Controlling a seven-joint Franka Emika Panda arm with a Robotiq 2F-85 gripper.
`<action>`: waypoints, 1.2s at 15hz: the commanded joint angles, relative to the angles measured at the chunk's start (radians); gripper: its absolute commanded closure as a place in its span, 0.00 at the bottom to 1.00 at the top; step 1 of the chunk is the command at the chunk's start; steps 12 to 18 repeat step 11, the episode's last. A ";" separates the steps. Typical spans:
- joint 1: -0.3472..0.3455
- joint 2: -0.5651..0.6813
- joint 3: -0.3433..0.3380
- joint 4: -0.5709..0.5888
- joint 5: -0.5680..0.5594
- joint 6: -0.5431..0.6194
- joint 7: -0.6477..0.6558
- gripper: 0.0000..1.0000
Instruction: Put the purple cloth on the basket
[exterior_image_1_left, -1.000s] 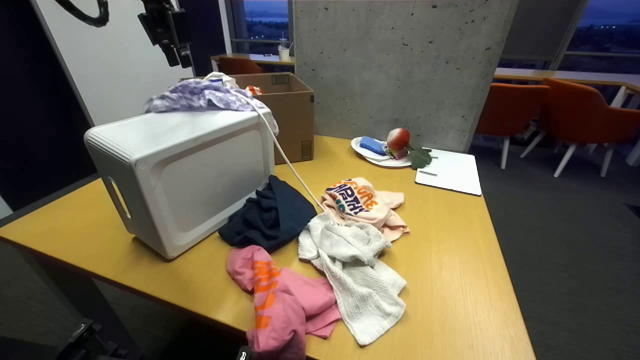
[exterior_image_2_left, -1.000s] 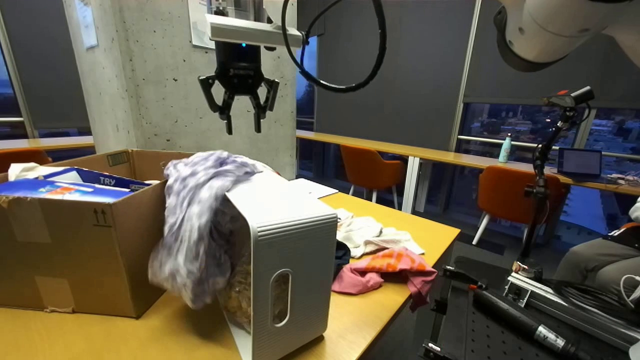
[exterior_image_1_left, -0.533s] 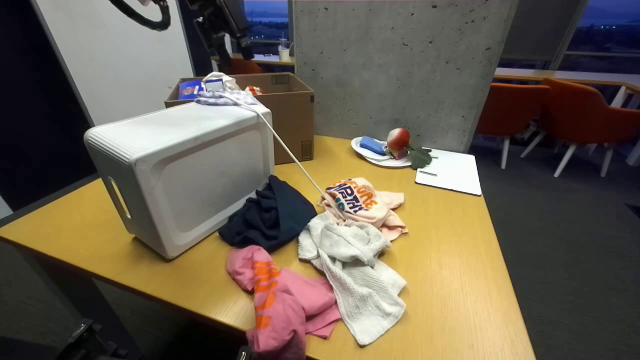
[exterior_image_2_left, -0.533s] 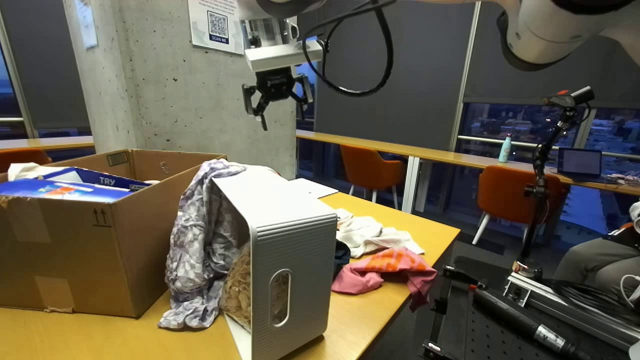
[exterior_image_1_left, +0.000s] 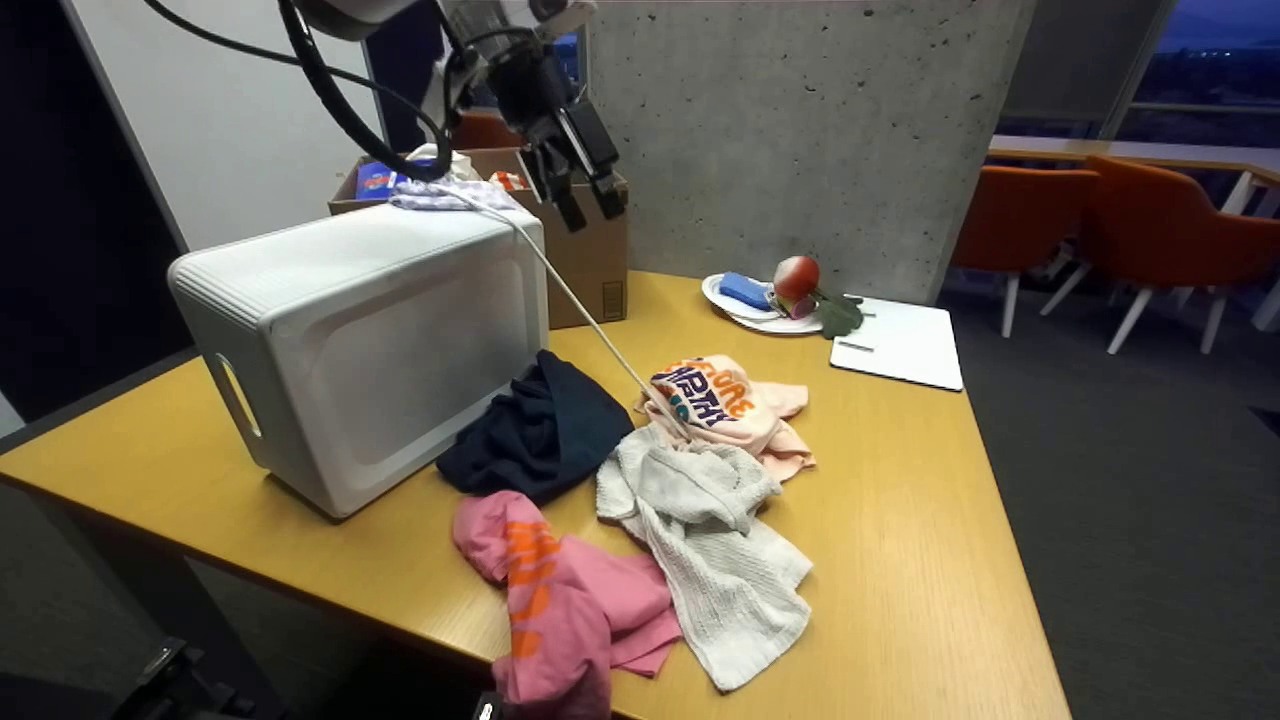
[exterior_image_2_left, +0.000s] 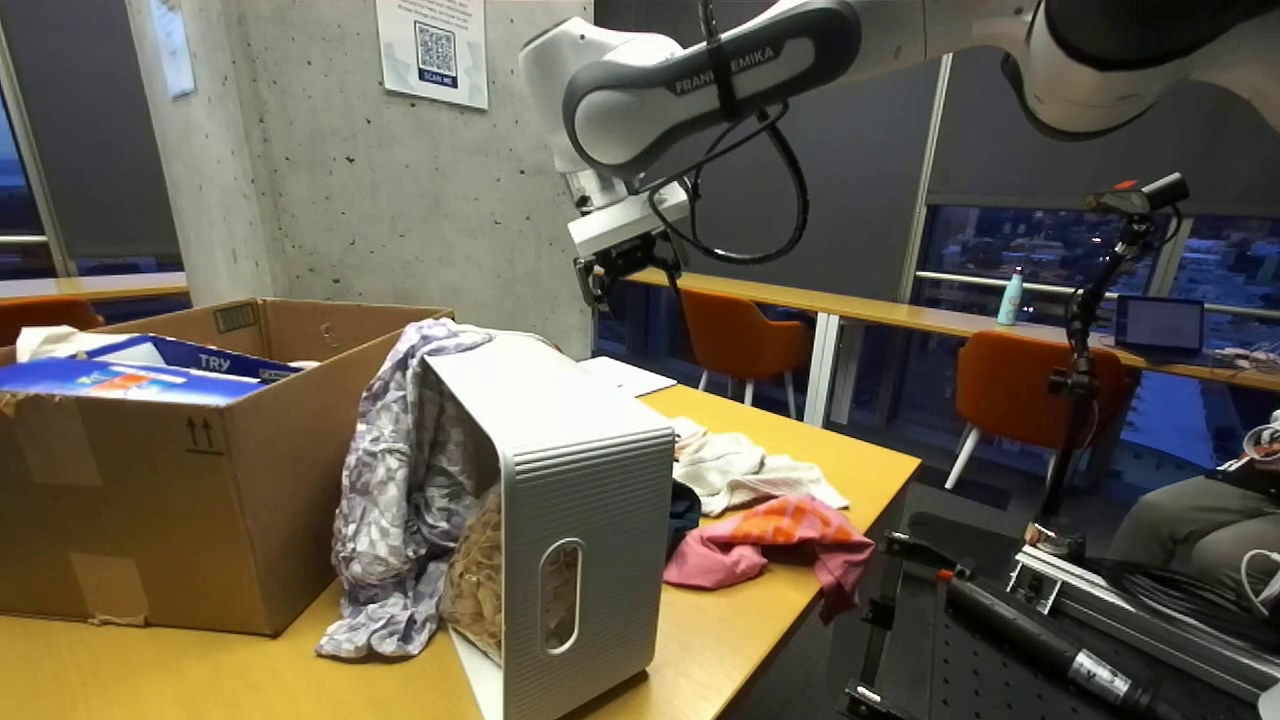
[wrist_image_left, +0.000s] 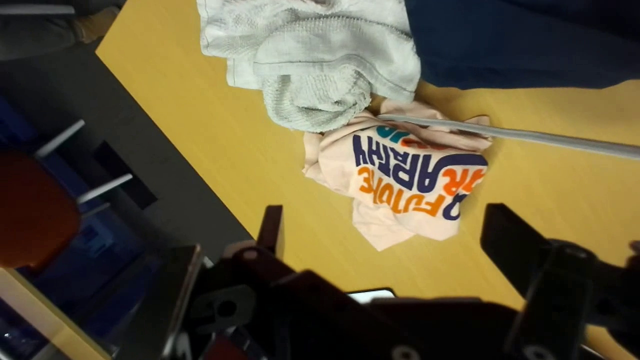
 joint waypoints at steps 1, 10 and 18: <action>0.059 -0.106 -0.223 -0.209 0.120 0.205 0.109 0.00; 0.220 -0.126 -0.459 -0.427 0.154 0.486 0.281 0.00; 0.236 -0.122 -0.471 -0.436 0.150 0.492 0.302 0.00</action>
